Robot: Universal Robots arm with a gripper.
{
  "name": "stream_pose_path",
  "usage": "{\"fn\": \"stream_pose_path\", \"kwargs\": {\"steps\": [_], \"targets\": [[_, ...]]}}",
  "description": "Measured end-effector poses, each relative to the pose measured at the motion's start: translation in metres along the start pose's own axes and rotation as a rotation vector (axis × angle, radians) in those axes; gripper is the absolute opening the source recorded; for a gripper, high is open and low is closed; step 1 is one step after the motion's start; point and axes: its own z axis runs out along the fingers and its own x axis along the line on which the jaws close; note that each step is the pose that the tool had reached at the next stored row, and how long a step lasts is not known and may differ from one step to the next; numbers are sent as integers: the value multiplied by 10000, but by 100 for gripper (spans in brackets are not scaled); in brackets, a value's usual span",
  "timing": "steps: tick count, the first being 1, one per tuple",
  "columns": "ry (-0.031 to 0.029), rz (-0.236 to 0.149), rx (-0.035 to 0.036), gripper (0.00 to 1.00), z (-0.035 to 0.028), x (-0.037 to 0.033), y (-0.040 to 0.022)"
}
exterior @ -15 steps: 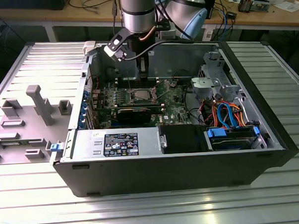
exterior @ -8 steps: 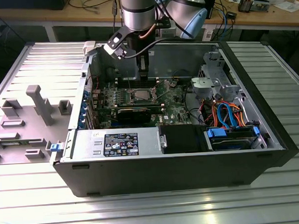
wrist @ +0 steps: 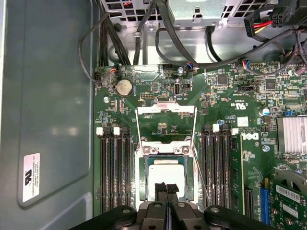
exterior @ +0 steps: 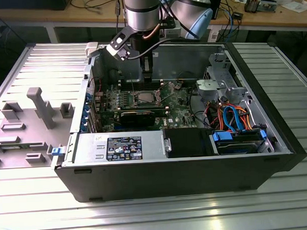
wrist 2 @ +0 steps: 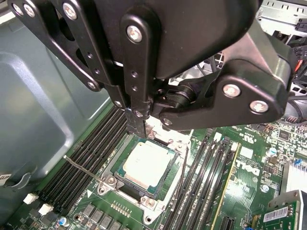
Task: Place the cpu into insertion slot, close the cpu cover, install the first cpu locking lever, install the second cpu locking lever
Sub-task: 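Close the cpu cover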
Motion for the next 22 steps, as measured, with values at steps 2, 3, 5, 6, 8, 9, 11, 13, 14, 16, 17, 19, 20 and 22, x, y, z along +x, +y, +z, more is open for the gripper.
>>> {"fn": "stream_pose_path", "kwargs": {"steps": [2,3,5,6,8,9,11,13,14,16,17,19,20,22], "targets": [[0,-1,0,11,-2,0,0],[-1,0,0,11,-3,0,0],[-3,-1,2,11,-12,0,1],[-2,0,1,11,-23,1,2],[0,-1,0,11,-46,2,4],[0,0,0,11,-62,2,5],[0,-1,0,11,-95,4,8],[0,0,0,11,-133,5,11],[0,0,0,11,-148,6,12],[-1,0,0,11,-173,7,14],[0,0,1,11,-178,7,14],[2,0,-1,11,-179,7,15],[2,0,-2,11,-179,7,15],[0,-1,0,11,-181,7,15]]}}
